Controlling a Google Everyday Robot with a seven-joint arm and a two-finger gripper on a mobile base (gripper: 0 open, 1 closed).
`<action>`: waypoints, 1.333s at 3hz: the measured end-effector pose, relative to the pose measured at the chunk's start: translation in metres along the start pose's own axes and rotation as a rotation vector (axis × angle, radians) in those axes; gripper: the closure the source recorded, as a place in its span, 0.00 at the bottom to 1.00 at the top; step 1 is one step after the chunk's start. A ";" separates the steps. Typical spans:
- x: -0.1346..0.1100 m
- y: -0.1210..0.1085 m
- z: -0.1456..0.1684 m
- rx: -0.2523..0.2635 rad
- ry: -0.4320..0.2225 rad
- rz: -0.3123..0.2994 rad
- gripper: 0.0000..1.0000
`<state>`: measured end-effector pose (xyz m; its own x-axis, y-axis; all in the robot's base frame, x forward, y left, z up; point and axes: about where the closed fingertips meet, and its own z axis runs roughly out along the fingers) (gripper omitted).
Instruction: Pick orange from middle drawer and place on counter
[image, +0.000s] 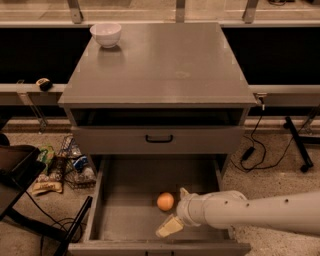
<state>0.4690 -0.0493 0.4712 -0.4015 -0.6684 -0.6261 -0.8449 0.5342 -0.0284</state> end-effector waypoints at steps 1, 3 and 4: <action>-0.006 -0.007 0.043 -0.059 0.018 -0.048 0.00; -0.003 -0.011 0.078 -0.106 0.073 -0.087 0.00; 0.009 -0.022 0.096 -0.106 0.105 -0.098 0.00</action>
Offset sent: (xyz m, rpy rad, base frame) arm 0.0493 0.0465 -0.0587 -0.0265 0.0509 0.1531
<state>0.5179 -0.0173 0.3916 -0.3459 -0.7680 -0.5390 -0.9119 0.4105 0.0004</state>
